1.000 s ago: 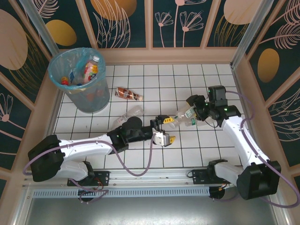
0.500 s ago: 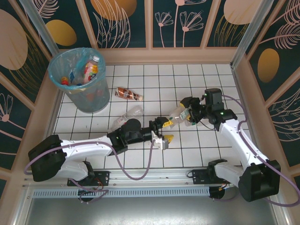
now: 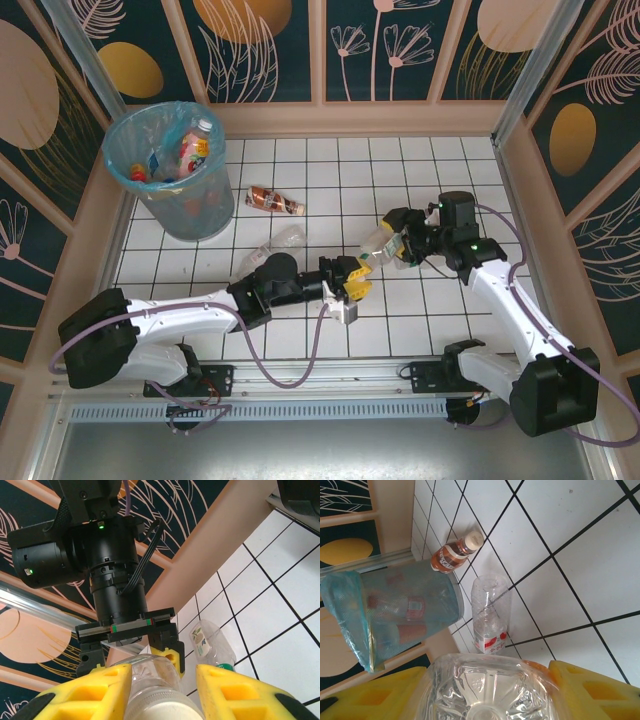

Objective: Put the plastic bottles in the bin

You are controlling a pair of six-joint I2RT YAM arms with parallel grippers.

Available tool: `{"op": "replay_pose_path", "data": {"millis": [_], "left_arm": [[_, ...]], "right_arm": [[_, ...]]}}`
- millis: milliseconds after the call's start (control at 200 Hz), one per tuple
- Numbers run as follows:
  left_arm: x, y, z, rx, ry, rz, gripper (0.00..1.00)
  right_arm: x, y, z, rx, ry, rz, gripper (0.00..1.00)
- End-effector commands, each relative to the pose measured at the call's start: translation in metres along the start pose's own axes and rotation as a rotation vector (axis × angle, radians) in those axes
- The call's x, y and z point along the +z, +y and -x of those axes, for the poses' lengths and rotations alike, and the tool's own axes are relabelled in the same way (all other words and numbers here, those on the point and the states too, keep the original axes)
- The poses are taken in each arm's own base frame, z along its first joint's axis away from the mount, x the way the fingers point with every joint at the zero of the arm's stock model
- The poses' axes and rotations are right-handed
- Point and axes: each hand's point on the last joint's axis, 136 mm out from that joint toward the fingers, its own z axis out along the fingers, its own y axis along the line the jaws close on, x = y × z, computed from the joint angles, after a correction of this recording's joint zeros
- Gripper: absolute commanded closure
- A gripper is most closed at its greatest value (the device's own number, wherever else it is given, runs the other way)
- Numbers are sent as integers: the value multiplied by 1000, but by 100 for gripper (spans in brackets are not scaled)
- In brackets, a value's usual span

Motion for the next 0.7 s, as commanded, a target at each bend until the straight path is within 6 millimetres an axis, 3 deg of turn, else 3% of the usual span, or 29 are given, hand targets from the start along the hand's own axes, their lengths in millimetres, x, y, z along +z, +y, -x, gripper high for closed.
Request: {"op": "replay_pose_path", "data": {"millis": [0,65,150,270,450,576,611,661,696], "left_arm": [[-4,11,7,36,-9,29,59],[-5,12,5,53,5,36,47],[-5,12,1,76,27,32,45],[-4,12,-2,87,46,21,55],[-3,14,11,79,-18,17,71],[-5,30,21,16,-38,46,86],[-7,38,25,-7,-41,72,86],[-11,51,30,-37,-47,114,87],[-15,64,34,-68,-47,149,94]], "right_arm": [[-4,21,-13,-40,58,81,41],[-4,23,-15,-42,73,89,41],[-4,26,-17,-48,90,101,41],[-5,30,-21,-66,113,113,42],[-7,33,-21,-80,110,115,41],[-12,36,-10,-102,60,106,17],[-15,40,-4,-116,34,107,2],[-21,47,7,-141,-9,112,1],[-27,53,16,-162,-38,119,1]]}}
